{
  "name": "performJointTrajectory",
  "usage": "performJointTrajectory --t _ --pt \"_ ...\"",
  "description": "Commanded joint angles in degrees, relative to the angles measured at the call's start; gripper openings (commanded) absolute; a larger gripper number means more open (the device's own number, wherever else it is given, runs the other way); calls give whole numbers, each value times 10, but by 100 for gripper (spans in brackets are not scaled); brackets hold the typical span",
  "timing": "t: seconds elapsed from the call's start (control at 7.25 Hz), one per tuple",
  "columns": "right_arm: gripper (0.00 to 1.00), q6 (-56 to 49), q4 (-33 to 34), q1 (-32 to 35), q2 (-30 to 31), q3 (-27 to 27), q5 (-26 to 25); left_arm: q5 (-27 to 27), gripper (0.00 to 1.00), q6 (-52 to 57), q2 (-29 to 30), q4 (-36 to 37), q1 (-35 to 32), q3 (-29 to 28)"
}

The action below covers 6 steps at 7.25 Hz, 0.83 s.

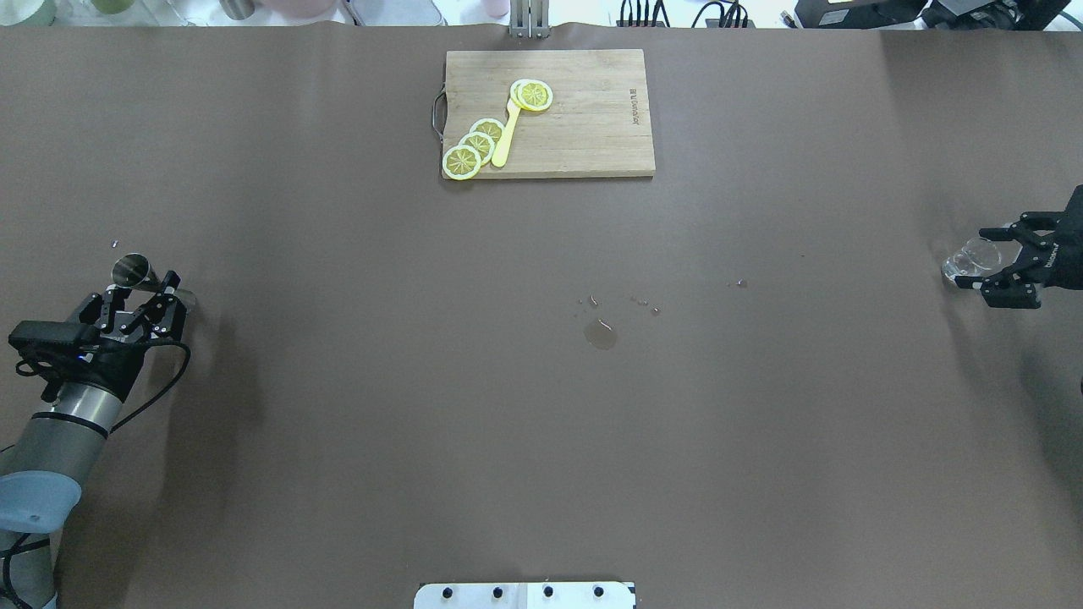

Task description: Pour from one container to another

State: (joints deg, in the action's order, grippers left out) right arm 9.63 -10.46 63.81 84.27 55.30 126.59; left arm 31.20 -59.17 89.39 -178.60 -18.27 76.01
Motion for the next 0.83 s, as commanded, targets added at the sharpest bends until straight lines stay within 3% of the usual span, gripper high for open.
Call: performJointTrajectory --t 0.0,0.14,0.41,0.69 --pt "70 0 0 0 -1 1 0 0 51 -1 0 3 -1 0" --pt "56 0 0 0 -1 1 0 0 45 -1 0 3 -1 0" --pt "0 0 0 0 -1 2 2 0 36 -1 0 4 -1 0" --pt "0 2 0 1 1 11 7 0 31 -1 0 7 0 7"
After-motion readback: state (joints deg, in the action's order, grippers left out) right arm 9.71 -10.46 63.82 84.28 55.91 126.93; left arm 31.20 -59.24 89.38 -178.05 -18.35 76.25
